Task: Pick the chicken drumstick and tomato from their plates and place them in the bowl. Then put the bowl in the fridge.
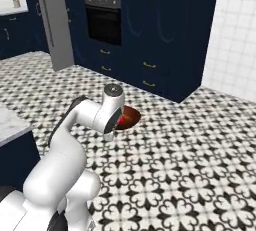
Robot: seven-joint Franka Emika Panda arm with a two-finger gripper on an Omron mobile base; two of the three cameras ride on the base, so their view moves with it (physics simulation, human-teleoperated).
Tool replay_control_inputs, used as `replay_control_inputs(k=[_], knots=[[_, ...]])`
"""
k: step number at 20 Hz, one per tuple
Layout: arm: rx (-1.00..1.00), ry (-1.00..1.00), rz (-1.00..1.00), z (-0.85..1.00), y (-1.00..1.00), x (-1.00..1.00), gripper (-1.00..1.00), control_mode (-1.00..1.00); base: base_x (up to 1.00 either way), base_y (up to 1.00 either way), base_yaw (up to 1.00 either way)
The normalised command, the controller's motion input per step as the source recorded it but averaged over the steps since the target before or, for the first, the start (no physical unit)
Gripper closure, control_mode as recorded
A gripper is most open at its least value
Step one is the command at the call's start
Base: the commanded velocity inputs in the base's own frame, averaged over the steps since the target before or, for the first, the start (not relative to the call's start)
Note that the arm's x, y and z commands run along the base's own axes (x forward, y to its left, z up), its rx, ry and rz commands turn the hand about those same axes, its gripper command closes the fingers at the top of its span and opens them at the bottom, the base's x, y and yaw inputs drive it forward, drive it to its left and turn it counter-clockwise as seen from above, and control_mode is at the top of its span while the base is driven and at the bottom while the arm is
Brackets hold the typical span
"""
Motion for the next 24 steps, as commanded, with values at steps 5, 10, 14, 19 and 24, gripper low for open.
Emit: replay_control_inputs(k=[5, 10, 14, 19, 24], knots=[[0.0, 0.0, 0.0, 0.0, 0.0, 0.0, 1.0, 1.0, 1.0, 0.0, 0.4], [0.0, 0.0, 0.0, 0.0, 0.0, 0.0, 1.0, 1.0, 1.0, 0.0, 0.45], [0.0, 0.0, 0.0, 0.0, 0.0, 0.0, 1.0, 1.0, 1.0, 0.0, 0.44], [0.0, 0.0, 0.0, 0.0, 0.0, 0.0, 1.0, 1.0, 1.0, -0.01, 0.46], [0.0, 0.0, 0.0, 0.0, 0.0, 0.0, 1.0, 1.0, 1.0, -0.06, 0.49]])
